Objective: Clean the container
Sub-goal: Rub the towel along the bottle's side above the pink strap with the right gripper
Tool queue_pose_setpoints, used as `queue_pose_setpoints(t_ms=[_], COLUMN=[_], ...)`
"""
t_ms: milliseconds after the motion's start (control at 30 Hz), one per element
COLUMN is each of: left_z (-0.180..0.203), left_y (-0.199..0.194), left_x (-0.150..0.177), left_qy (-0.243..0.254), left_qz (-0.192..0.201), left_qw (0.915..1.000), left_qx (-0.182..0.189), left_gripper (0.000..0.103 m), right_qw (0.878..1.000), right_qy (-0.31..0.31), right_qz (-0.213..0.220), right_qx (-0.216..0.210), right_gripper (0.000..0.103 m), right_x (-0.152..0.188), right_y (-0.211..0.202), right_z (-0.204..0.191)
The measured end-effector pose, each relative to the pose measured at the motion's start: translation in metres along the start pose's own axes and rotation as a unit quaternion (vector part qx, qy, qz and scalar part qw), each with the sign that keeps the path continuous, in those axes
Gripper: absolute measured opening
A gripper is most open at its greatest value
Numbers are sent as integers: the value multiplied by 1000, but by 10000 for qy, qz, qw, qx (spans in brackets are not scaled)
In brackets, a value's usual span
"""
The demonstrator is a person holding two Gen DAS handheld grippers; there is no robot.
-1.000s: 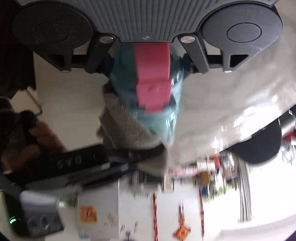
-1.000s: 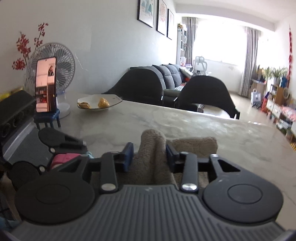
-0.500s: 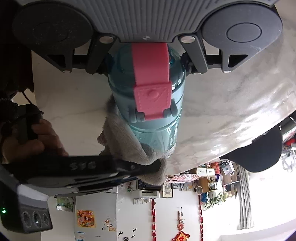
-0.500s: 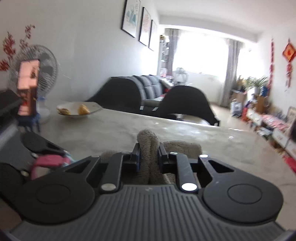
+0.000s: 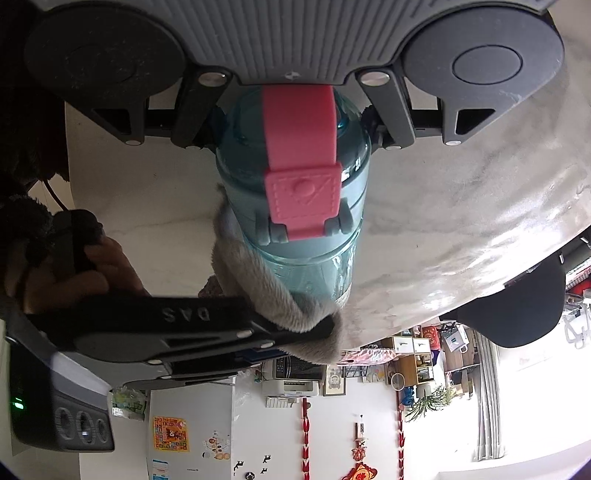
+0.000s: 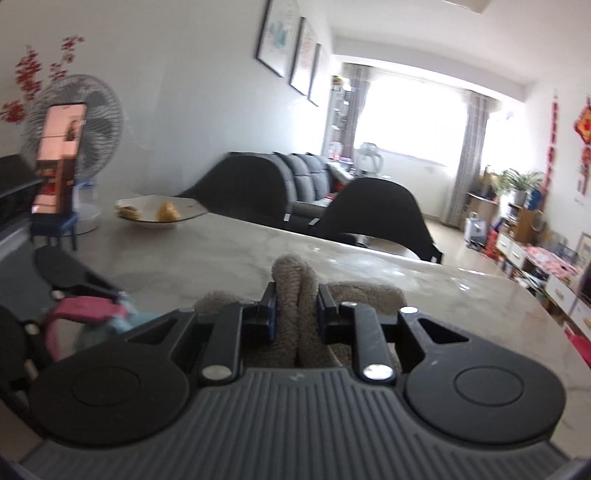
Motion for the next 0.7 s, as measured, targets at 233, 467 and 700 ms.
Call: queue_pose_setpoints(t_ms=[233,467,700], left_z=[0,1,1], left_y=[1,0,1], left_x=[-1,-1,-2], left_qy=[-1,8,7], left_qz=[-2,1,0], left_qw=[10000,10000,10000], left_qx=[-2,-8,-9], left_gripper=[67,67,67], right_qw=[9989,9966,9941], right_qy=[152,371,550], right_qz=[-122,-213,-235], right_qx=[417,708,903], right_gripper=[22,22,16], right_x=[0,-1,-3], right_y=[7,14,11], right_z=[14,19,19])
Point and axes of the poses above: each gripper's, at about its wrist camera, not at the fingertips, and y roughly the way its jaws point, z to its right, x to its underside, the point moved 4 cm from there along y, roughly the way its jaws point, and after that the axes turned 5 degrees about -x, right-handed, at the moved point
